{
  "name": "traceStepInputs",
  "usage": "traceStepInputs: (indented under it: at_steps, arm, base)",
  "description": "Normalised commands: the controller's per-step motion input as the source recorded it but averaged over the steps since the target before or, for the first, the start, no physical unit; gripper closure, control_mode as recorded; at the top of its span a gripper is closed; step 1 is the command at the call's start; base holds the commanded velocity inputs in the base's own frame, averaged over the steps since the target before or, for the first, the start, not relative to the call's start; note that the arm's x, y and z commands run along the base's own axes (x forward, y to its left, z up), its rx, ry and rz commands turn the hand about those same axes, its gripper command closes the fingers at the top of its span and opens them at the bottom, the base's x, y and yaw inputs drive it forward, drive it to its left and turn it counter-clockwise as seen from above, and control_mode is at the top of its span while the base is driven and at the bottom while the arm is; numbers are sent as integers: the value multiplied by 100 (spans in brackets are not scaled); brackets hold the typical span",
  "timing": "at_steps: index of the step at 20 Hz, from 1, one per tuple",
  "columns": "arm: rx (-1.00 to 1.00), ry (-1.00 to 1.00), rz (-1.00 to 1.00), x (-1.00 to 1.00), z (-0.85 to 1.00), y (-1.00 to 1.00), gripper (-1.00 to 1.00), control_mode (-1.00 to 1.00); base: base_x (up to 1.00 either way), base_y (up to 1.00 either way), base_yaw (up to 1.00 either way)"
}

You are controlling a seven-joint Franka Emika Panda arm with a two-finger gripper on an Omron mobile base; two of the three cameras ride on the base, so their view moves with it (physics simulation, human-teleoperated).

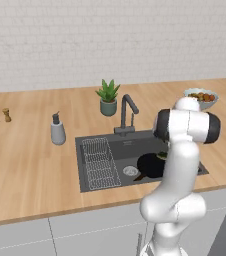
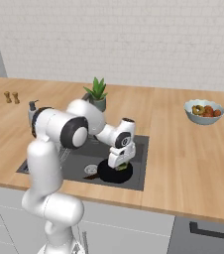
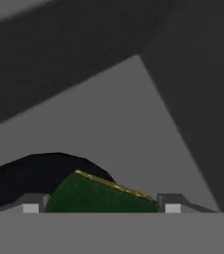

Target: Pick the pan and sponge and place them into the sink. Then turn on the water.

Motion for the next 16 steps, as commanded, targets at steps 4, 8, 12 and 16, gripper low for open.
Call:
traceStepInputs:
  at_steps: [4, 8, 12, 16]
  arm:
    - [3, 5, 4, 94, -87, 28, 100, -100]
    - [3, 0, 0, 62, -42, 6, 100, -100]
    - [0, -1, 0, 27, -69, 11, 100, -100]
    - [0, -5, 0, 4, -48, 27, -100, -100]
  base:
    - [0, 0, 0]
    - [0, 0, 0]
    - [0, 0, 0]
    - [0, 0, 0]
